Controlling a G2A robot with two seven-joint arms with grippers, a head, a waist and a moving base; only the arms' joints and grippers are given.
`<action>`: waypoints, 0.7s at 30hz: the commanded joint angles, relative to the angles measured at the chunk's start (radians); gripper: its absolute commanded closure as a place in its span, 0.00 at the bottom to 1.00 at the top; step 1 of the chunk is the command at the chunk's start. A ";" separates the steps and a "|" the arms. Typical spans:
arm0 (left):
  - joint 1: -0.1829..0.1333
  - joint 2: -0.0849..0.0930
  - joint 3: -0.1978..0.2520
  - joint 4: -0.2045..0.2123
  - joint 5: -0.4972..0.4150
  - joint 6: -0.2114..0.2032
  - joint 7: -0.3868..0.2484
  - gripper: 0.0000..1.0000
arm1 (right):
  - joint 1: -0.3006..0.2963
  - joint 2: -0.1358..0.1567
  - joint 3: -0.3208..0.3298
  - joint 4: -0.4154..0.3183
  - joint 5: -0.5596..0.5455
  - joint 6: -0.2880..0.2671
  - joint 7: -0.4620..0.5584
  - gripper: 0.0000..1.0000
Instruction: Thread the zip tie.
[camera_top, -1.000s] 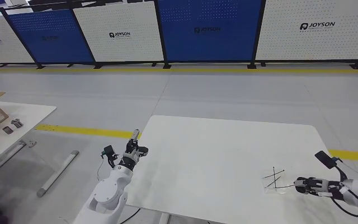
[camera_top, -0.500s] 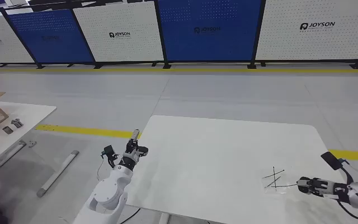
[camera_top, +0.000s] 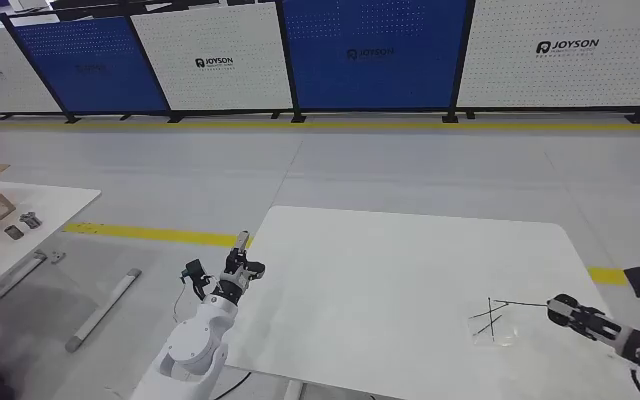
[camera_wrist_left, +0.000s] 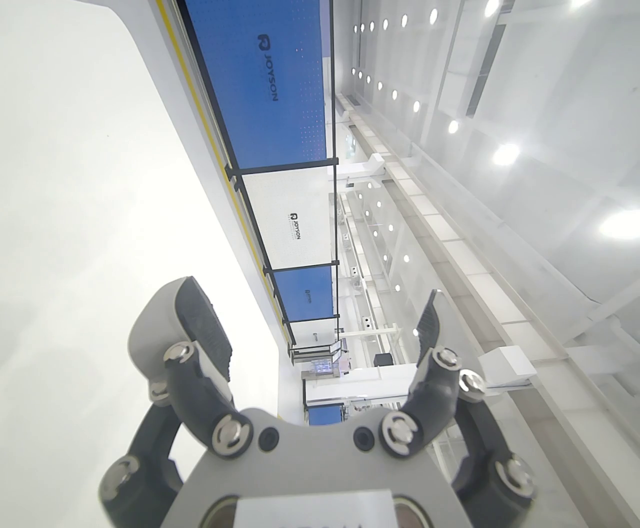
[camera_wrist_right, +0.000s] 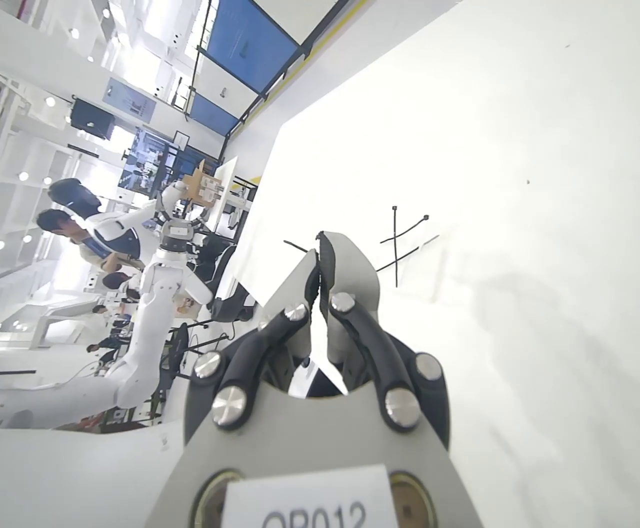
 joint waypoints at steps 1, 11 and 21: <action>0.000 0.000 0.000 0.000 0.000 0.000 0.000 0.00 | 0.001 0.000 0.000 0.001 0.001 0.000 0.002 1.00; 0.000 0.000 0.000 0.000 0.000 0.000 0.000 0.00 | -0.019 -0.009 -0.013 -0.011 0.066 -0.130 -0.040 1.00; 0.000 0.000 0.000 0.000 0.000 0.000 0.000 0.00 | 0.062 -0.037 -0.099 -0.066 0.083 -0.157 0.080 1.00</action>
